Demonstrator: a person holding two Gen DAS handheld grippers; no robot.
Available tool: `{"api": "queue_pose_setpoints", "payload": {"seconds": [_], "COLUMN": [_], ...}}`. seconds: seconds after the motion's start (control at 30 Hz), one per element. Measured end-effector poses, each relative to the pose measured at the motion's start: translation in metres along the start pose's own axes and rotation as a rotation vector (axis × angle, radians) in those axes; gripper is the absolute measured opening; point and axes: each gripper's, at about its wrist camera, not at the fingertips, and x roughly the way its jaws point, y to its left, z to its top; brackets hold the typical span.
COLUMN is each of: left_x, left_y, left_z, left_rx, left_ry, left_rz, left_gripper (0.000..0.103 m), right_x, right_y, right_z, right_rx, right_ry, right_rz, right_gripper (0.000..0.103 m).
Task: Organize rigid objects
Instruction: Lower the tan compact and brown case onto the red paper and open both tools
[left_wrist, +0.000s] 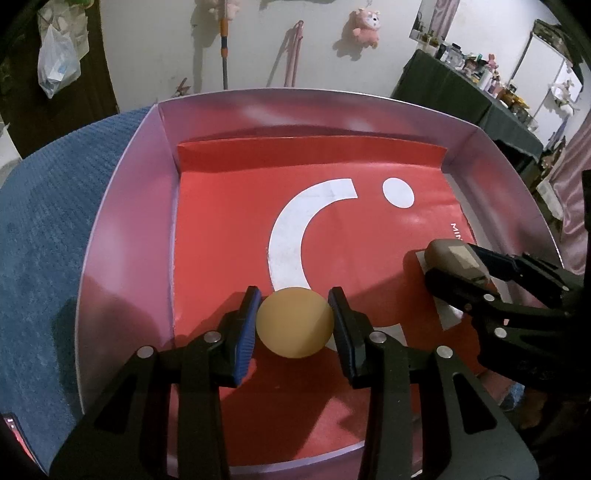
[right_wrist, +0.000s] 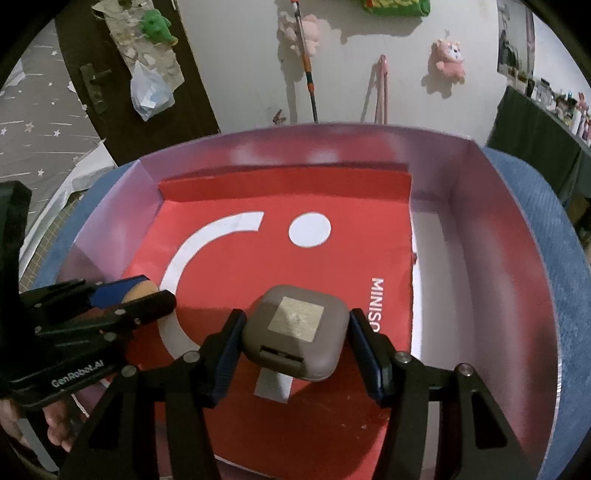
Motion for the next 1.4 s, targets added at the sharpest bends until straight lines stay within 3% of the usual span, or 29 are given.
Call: {"api": "queue_pose_setpoints", "payload": {"seconds": [0.37,0.5,0.67,0.83,1.4], "left_x": [0.003,0.007,0.009,0.010,0.012], "left_y": [0.014,0.009,0.019,0.014,0.011], "left_z": [0.009,0.012,0.023,0.023,0.022], "left_rx": [-0.012,0.044,0.035,0.074,0.080], "left_ry": [-0.009,-0.035,-0.035,-0.045,-0.045], "left_rz": [-0.040,0.009,-0.010,0.036,0.042], "left_gripper": [0.036,0.036,0.036,0.036,0.037], "right_x": [0.003,0.006,0.008,0.011,0.011], "right_y": [0.002,0.000,-0.002,0.001,0.003], "right_z": [0.000,0.004,0.009,0.010,0.010], "right_rx": [-0.007,-0.004,0.004,-0.001,0.000], "right_ry": [-0.020,-0.023,-0.022,-0.018,-0.015], "right_rz": [-0.007,-0.002,-0.002,-0.014,-0.020], "right_gripper": [0.060,0.060,0.060,0.060,0.060]}}
